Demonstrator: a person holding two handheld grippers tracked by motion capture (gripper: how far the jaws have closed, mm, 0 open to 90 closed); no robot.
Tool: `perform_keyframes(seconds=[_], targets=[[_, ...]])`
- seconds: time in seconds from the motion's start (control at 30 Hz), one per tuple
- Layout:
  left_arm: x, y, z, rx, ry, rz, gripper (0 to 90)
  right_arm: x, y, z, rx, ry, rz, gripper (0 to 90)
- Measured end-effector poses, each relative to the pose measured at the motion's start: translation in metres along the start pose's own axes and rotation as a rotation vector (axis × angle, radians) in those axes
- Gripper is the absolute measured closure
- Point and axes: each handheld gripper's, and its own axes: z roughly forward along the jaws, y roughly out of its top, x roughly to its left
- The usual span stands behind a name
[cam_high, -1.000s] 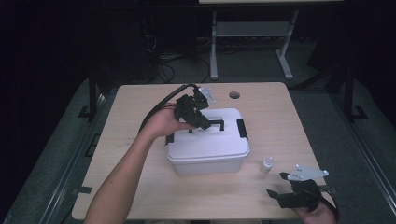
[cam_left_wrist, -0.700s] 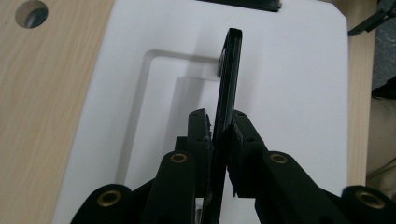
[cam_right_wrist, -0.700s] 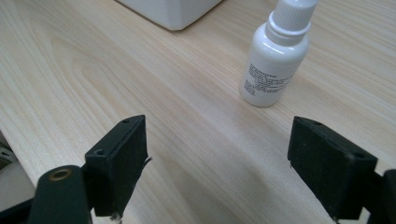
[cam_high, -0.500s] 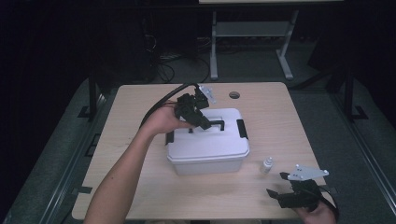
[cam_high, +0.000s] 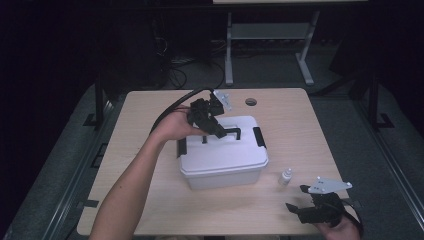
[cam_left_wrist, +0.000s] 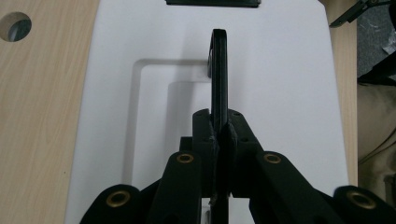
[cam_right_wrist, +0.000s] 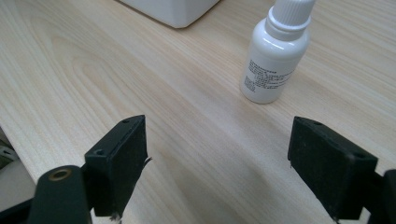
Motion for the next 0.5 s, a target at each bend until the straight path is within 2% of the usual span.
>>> perform_keyframes(seconds=[0.23,0.5], targets=[[0.000,0.000,-0.006,-0.023,-0.002,0.010,84.2,0.000,0.000,0.000,0.000,-0.001,0.002,19.2],[-0.003,0.003,-0.014,-0.026,0.025,0.022,84.3,0.001,0.001,0.001,0.001,0.001,0.006,19.2]])
